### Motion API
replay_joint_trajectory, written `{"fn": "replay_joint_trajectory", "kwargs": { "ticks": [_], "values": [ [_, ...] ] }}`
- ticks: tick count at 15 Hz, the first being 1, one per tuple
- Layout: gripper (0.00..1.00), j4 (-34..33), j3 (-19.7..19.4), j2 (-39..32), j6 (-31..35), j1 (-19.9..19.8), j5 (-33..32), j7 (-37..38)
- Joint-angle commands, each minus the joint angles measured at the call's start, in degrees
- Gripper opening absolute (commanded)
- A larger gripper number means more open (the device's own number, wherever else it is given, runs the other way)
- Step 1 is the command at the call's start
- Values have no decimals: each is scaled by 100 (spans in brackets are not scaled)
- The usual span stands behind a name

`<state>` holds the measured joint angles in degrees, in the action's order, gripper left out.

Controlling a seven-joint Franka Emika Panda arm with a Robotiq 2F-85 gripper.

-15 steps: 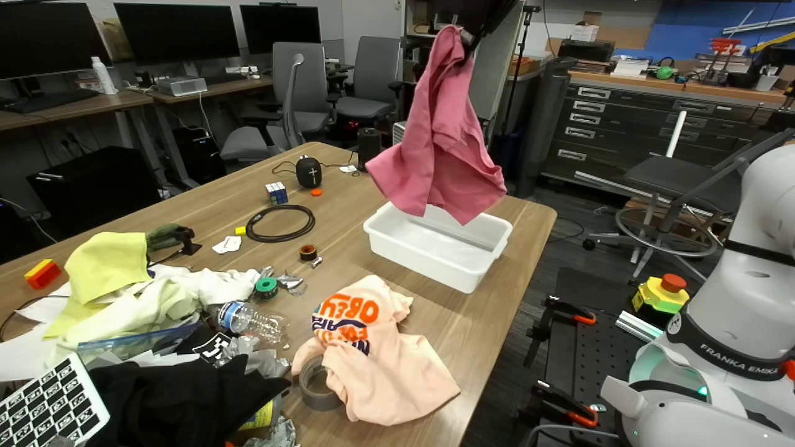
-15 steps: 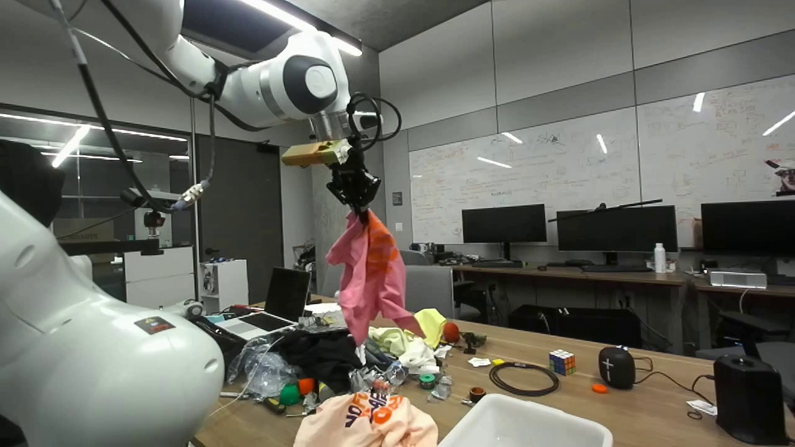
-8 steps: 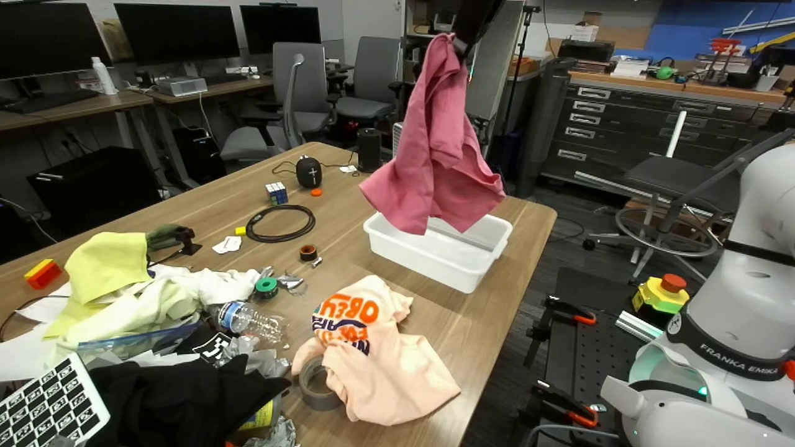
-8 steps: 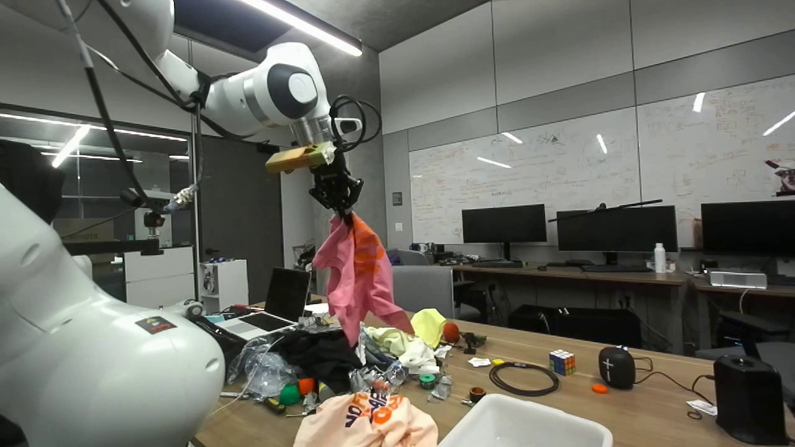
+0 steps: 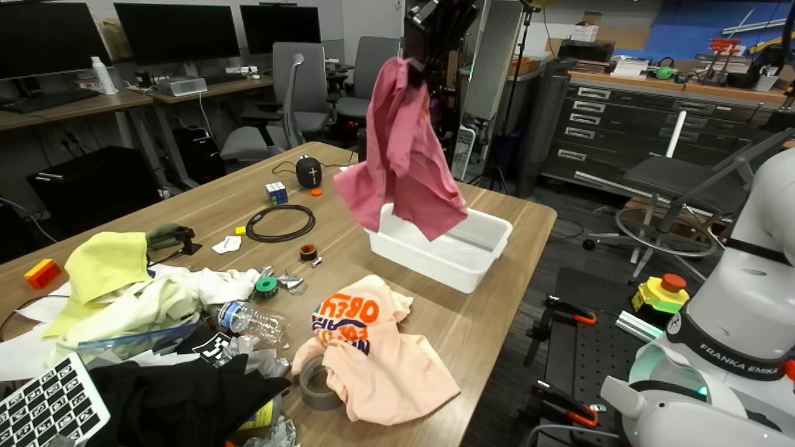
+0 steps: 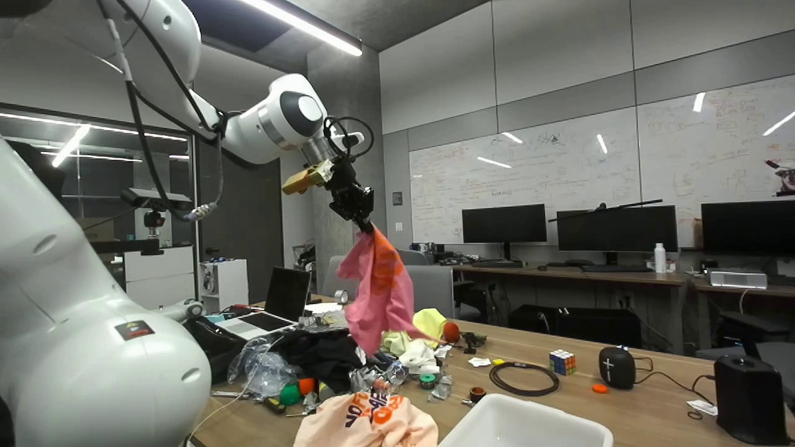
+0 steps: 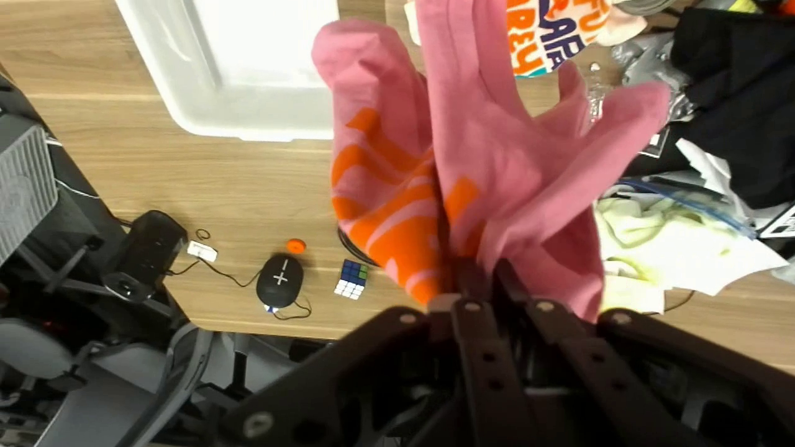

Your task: Remove the shirts from the basket.

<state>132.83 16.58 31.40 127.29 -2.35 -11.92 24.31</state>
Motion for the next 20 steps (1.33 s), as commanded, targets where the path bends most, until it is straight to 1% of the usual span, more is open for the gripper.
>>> {"fn": "replay_joint_trajectory", "kwargs": {
  "ticks": [1, 5, 7, 8, 9, 12, 13, 16, 18, 20],
  "values": [
    [44, -218, 33, -237, -178, -87, -284, 219],
    [75, -90, -103, -243, -376, -41, -360, 69],
    [89, -15, -216, -191, -620, -1, -357, -65],
    [97, 24, -328, -131, -898, 43, -274, -243],
    [100, 37, -492, -88, -1299, 131, -127, -578],
    [100, 198, -1086, 163, -2230, 308, 171, -1710],
    [100, 244, -1288, 285, -2555, 321, 202, -2112],
    [100, 206, -1693, 465, -3673, 286, 110, -2992],
    [100, 238, -1884, 700, -4154, 248, 70, -3274],
    [100, 239, -2040, 909, -4465, 236, 107, -3425]
  ]
}}
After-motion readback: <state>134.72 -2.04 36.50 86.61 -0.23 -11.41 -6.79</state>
